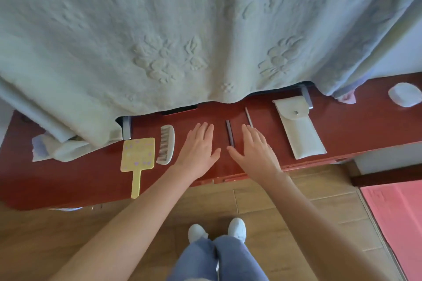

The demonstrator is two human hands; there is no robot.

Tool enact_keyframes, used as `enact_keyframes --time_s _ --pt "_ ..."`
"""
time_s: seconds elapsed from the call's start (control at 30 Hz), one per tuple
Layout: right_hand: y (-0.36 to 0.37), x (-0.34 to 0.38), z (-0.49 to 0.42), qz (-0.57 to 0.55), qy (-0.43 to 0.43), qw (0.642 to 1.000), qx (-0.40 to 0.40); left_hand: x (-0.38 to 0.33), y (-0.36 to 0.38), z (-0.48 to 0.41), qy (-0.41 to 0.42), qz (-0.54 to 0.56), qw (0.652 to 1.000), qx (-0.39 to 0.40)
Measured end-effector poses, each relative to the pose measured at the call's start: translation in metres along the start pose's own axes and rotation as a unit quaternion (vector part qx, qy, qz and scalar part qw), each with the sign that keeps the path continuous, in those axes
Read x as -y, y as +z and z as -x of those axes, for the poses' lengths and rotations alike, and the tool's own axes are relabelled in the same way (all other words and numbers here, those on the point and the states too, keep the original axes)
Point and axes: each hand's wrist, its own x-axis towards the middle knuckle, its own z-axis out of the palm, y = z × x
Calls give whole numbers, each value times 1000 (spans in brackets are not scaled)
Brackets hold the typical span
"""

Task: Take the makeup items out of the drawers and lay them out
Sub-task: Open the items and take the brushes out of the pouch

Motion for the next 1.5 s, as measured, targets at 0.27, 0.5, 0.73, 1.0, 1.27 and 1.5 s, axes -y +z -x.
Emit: enact_keyframes --time_s 0.27,0.5,0.73,1.0,1.27,1.5 --pt "44 -9 -41 -42 37 997 -59 6 39 -50 -32 123 985 -116" --pt "55 -11 -48 -101 45 991 -78 3 50 -63 -86 251 955 -130" --pt "39 -5 -39 -279 53 958 -37 2 30 -60 -174 551 816 5" --pt "30 4 -32 -366 65 922 109 -1 21 -47 -168 562 810 11" --pt "32 5 -33 -376 84 916 111 -14 13 -49 -183 576 796 -32" --pt "34 -1 2 -332 86 925 166 10 -24 -65 -185 628 746 -126"
